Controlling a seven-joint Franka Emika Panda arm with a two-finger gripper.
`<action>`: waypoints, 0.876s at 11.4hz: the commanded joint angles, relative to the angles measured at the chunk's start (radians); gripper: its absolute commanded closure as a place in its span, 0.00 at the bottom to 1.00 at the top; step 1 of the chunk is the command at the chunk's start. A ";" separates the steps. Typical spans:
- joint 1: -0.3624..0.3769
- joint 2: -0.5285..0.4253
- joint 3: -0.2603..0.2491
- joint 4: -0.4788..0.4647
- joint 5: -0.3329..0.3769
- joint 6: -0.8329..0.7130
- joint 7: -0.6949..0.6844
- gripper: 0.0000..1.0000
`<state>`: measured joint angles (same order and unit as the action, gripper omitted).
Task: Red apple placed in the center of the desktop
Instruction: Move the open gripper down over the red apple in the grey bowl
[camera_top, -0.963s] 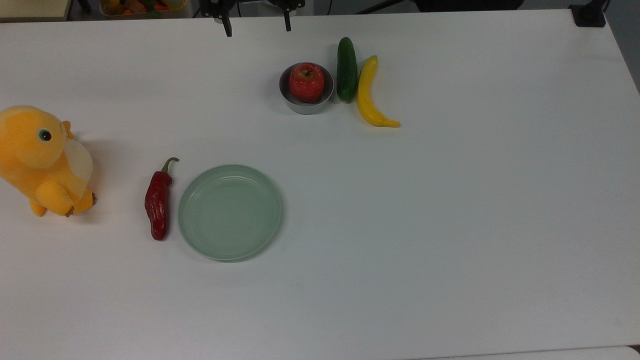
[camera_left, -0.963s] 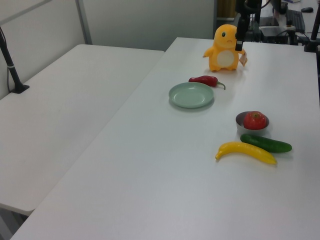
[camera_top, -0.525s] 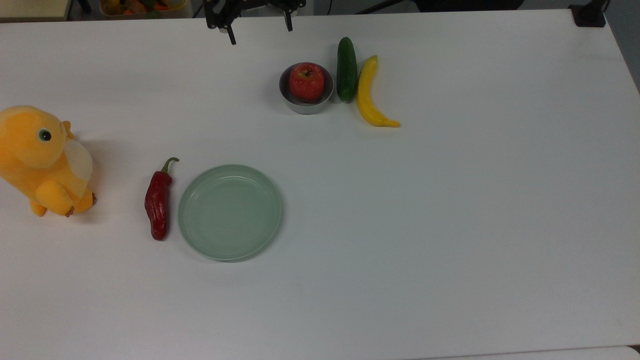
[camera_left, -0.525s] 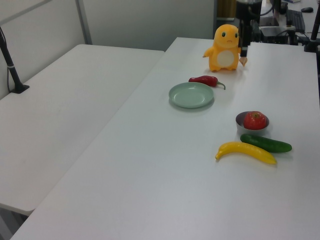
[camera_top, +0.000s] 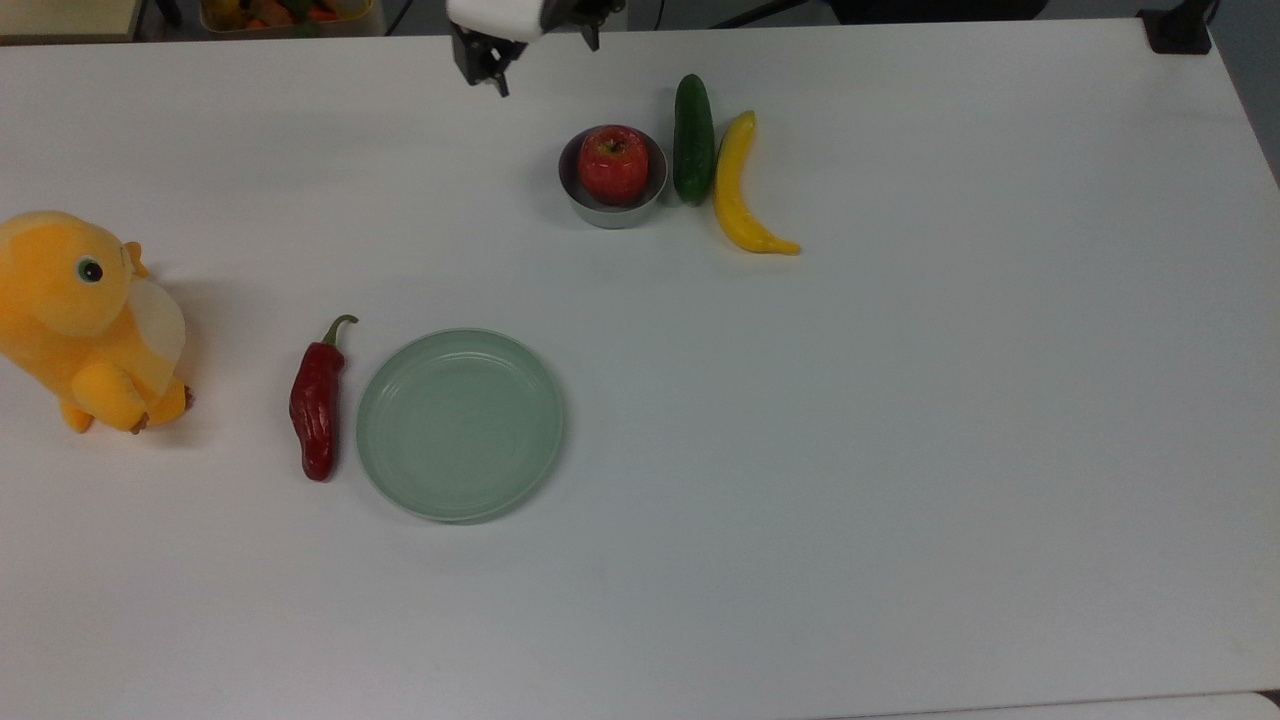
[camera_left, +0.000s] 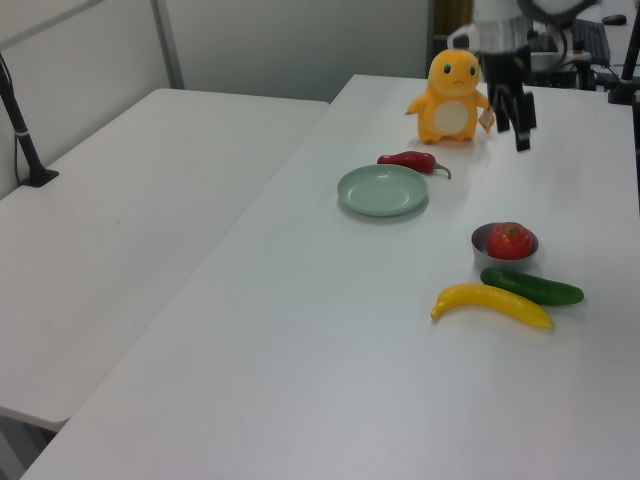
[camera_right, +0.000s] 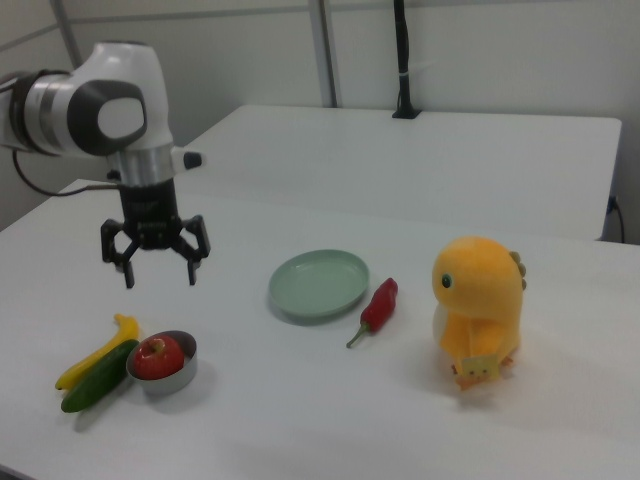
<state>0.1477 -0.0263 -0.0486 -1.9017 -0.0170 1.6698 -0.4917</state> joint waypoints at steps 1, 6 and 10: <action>0.004 -0.018 0.041 -0.101 -0.015 0.004 -0.010 0.00; 0.003 -0.020 0.095 -0.305 -0.015 0.229 -0.007 0.00; 0.004 -0.018 0.102 -0.405 -0.015 0.464 0.024 0.00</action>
<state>0.1488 -0.0227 0.0477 -2.2470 -0.0178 2.0322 -0.4885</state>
